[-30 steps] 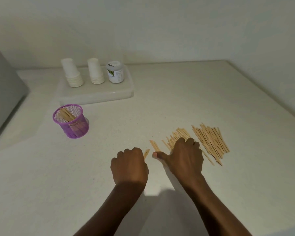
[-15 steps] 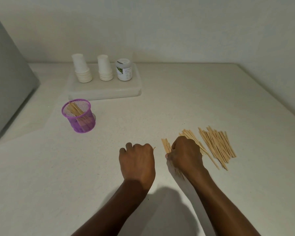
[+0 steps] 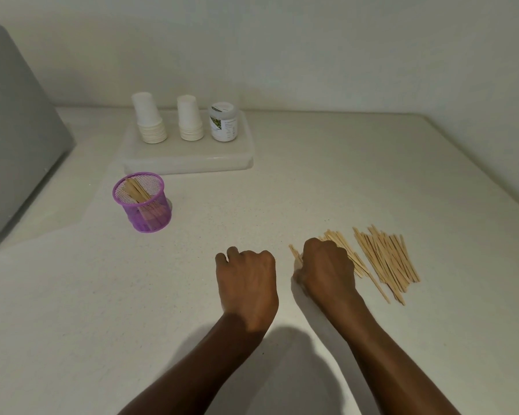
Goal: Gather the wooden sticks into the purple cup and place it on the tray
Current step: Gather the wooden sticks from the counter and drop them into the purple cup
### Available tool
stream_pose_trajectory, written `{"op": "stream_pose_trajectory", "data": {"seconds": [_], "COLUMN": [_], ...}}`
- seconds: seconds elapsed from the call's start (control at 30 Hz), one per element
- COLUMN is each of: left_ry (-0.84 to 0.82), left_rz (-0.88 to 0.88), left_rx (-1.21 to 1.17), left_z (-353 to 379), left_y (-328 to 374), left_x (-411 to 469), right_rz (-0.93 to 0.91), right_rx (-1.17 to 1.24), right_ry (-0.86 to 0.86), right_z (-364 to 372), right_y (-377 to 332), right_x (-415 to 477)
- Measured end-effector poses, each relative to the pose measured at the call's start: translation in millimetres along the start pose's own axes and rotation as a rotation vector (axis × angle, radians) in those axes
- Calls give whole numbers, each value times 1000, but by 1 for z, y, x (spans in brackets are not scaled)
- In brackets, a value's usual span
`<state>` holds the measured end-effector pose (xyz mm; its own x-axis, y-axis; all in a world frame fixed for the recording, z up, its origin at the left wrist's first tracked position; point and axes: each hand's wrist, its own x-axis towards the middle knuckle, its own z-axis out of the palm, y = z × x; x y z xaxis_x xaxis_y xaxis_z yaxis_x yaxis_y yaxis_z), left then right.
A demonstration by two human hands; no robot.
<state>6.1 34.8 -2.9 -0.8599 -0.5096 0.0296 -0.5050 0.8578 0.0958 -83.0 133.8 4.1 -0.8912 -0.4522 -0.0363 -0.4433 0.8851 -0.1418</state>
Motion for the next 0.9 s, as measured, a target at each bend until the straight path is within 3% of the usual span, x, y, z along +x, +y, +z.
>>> {"op": "stream_pose_trajectory", "data": {"seconds": [0.23, 0.4, 0.57, 0.67, 0.9], "left_ry": [49, -8, -38, 40, 47], "left_rz": [8, 51, 50, 0, -319], "left_rx": [96, 175, 174, -1, -818], "left_z": [12, 14, 16, 6, -32], "left_y": [4, 9, 4, -10, -62], "left_x": [-1, -8, -10, -3, 18], "right_rz": [-34, -65, 29, 85, 107], "right_rx": [-35, -68, 109, 320, 798], "right_ry": [12, 29, -73, -138, -116], "right_z": [2, 7, -5, -15, -41], "right_y": [6, 2, 5, 12, 6], "right_x": [4, 9, 19, 25, 36]}}
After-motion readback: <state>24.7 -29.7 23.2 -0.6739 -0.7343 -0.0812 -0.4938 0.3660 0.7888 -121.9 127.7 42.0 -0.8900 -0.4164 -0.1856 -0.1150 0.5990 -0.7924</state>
